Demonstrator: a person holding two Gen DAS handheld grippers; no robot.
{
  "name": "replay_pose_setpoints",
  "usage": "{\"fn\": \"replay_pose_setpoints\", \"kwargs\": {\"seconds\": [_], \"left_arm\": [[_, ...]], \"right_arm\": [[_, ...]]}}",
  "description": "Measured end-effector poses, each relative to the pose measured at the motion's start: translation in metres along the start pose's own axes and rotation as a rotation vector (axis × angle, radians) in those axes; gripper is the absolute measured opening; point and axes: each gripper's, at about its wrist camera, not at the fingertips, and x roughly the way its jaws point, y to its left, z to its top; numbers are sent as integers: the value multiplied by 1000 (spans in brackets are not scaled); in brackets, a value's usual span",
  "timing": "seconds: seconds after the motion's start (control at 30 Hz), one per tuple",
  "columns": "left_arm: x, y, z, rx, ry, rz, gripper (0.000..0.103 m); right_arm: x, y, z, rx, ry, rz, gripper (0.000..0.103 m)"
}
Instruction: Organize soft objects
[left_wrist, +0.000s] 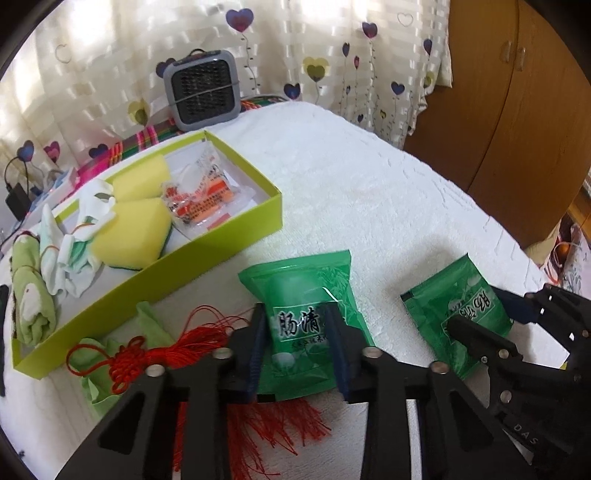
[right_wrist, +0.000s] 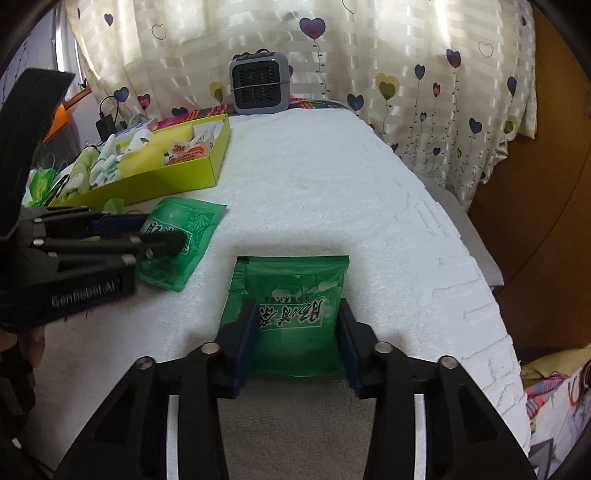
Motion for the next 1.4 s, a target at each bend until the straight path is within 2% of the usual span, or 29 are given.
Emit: {"fn": "replay_pose_setpoints", "kwargs": {"seconds": [0.17, 0.23, 0.37, 0.43, 0.57, 0.63, 0.7, 0.8, 0.93, 1.0, 1.1, 1.17, 1.4], "left_arm": [[-5, 14, -2, -63, -13, -70, 15], [-7, 16, -4, -71, 3, -88, 15], [-23, 23, -5, -96, -18, -125, 17], [-32, 31, -5, -120, -32, -136, 24], [-46, 36, -3, -110, -52, -141, 31], [-46, 32, -1, -106, -39, -180, 47], [-43, 25, 1, -88, -31, -163, 50], [-29, 8, 4, -39, 29, -156, 53], [-7, -13, 3, 17, 82, -136, 53], [-2, -19, 2, 33, 84, -111, 54], [4, -27, 3, 53, 96, -106, 61], [8, -31, 5, 72, 102, -76, 62], [14, -35, 1, 81, 102, -55, 64]], "right_arm": [[-5, -2, 1, 9, -29, -8, 22], [-6, -2, 1, 6, -34, -10, 21], [-6, -2, 1, 7, -41, -9, 20], [-6, -4, 1, 13, -43, -3, 19], [-6, -5, 0, 19, -44, 4, 19], [-6, -5, 0, 21, -44, 6, 19], [-6, -5, 0, 22, -44, 7, 19], [-7, -6, -1, 32, -43, 12, 19], [-7, -7, -1, 38, -45, 15, 19], [-7, -7, -1, 39, -45, 16, 19], [-6, -8, -2, 43, -43, 21, 19], [-5, -8, -2, 47, -41, 26, 19], [-5, -9, -2, 52, -42, 31, 19]]}}
